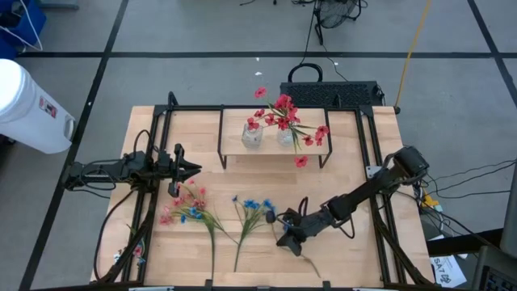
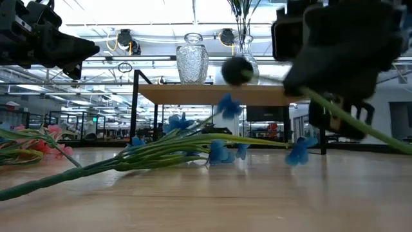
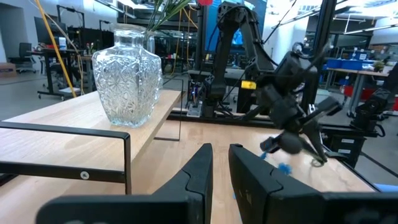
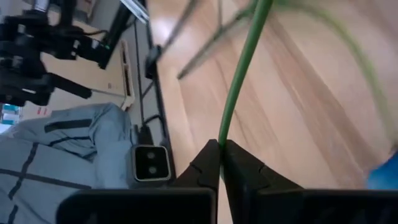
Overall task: Pick and place flowers into a vace then onto a shelf
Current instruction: Put the black tulip into the left transparent vase on the shelf
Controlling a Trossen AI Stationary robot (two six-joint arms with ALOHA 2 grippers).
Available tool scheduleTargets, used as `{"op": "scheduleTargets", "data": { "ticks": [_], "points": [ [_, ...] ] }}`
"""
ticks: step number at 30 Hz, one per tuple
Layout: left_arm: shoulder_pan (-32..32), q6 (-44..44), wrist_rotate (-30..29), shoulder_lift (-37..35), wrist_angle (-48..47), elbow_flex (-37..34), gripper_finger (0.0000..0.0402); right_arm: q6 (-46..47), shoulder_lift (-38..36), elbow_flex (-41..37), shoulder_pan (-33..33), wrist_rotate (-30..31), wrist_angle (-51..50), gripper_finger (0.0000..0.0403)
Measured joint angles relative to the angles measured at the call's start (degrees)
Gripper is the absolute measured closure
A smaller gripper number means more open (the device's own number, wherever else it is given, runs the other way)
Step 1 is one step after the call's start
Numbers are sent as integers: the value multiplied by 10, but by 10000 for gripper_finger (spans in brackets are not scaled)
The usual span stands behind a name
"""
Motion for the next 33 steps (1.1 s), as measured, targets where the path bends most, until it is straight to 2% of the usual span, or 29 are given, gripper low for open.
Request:
{"op": "scheduleTargets", "data": {
  "ticks": [5, 14, 19, 28, 31, 33],
  "points": [
    [0, 0, 0, 0, 0, 0, 344, -80, -52, 0, 1, 60, 1, 401],
    [0, 0, 0, 0, 0, 0, 344, -296, -152, 0, -5, 173, -3, 402],
    [0, 0, 0, 0, 0, 0, 344, -379, -177, 0, -37, 175, 4, 402],
    [0, 0, 0, 0, 0, 0, 344, -539, -177, 3, -77, 172, 116, 403],
    [0, 0, 0, 0, 0, 0, 344, -602, -177, 38, -80, 178, 98, 403],
    [0, 0, 0, 0, 0, 0, 344, -645, -173, 71, -82, 205, 64, 403]
  ]
}}
